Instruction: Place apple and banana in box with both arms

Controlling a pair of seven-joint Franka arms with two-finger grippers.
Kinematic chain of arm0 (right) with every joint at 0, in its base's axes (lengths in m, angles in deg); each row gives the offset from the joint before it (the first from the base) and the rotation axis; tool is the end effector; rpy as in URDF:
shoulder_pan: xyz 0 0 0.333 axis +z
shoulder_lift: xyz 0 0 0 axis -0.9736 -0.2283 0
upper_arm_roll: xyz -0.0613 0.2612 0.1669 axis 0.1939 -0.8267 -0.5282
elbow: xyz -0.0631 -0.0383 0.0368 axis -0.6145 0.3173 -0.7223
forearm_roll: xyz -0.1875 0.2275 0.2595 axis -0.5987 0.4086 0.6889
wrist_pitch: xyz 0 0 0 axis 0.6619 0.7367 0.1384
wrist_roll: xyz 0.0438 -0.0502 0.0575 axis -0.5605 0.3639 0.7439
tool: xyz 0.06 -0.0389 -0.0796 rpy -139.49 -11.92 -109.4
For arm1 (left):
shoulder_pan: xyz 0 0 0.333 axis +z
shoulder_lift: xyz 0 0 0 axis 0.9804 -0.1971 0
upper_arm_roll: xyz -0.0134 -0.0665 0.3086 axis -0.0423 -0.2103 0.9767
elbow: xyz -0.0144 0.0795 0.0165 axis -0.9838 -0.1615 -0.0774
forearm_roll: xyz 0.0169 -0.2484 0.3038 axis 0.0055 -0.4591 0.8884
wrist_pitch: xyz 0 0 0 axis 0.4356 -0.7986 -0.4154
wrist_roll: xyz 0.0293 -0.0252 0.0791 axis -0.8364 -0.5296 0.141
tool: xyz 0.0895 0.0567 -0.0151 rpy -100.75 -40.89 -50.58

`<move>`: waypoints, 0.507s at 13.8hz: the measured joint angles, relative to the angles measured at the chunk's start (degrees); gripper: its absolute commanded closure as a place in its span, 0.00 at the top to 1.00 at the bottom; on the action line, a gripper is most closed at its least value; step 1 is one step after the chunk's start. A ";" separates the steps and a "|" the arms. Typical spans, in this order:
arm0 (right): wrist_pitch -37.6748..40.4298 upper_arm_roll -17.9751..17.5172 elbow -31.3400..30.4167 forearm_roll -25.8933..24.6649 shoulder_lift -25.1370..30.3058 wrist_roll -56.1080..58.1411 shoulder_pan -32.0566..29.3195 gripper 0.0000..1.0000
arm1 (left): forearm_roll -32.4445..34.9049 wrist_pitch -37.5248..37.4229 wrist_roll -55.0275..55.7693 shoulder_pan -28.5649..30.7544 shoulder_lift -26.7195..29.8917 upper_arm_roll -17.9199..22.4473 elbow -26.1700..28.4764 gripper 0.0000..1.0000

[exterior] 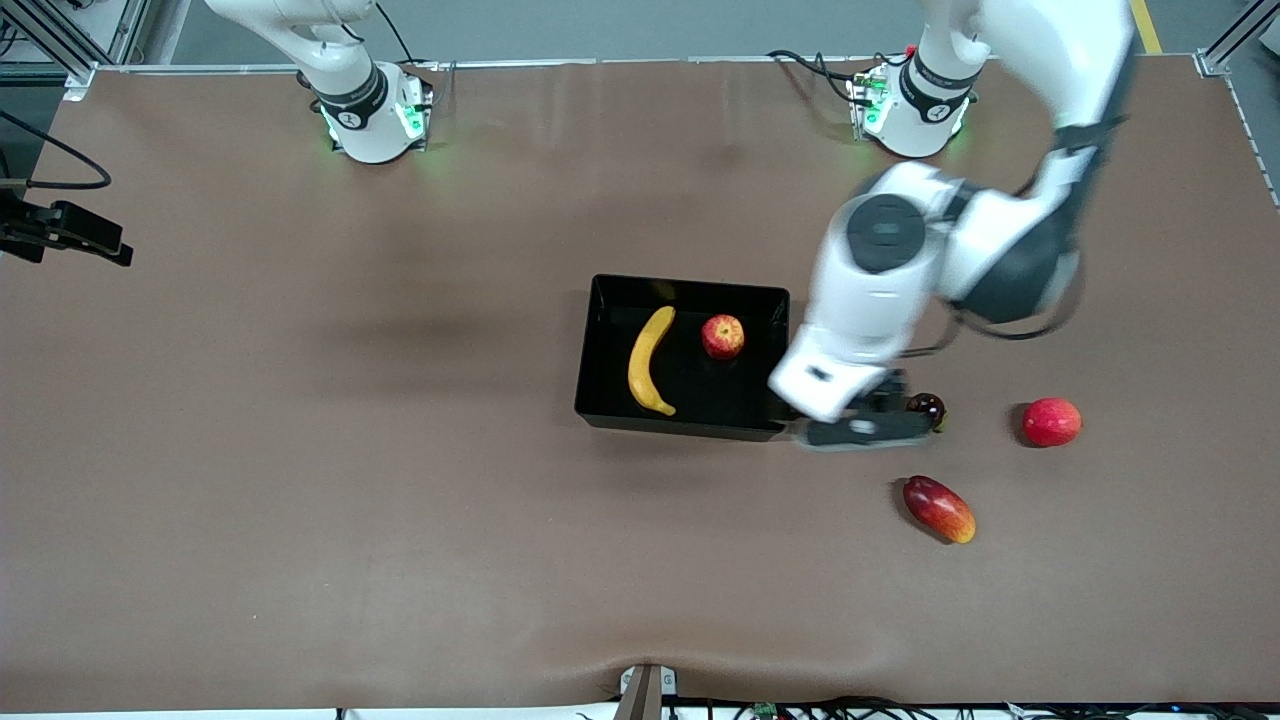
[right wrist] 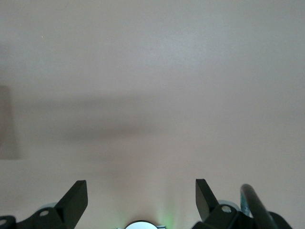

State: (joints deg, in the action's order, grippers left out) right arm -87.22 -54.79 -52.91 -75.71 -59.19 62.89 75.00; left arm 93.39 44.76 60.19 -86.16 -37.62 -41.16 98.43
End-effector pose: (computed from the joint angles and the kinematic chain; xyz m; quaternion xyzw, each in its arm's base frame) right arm 0.5437 -0.0533 0.6195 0.9980 -0.0223 -0.0577 0.0099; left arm 0.6432 -0.2670 0.4585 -0.9940 -0.0398 -0.0937 0.0388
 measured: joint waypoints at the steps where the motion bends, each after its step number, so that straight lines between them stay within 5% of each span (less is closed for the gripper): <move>1: 0.00 0.00 0.01 0.00 0.00 0.00 0.00 1.00 | -0.97 -1.48 -3.27 2.91 1.33 0.01 0.03 1.00; 7: 0.00 -0.01 0.03 0.00 -0.02 0.00 -0.01 1.00 | -8.84 -8.38 -22.92 19.76 6.75 -0.02 0.24 1.00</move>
State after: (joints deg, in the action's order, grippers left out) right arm -87.22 -54.80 -52.88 -75.71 -59.22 62.89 74.99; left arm 84.55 36.38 37.27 -66.40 -30.87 -41.18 98.67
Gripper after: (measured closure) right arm 0.000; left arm 0.000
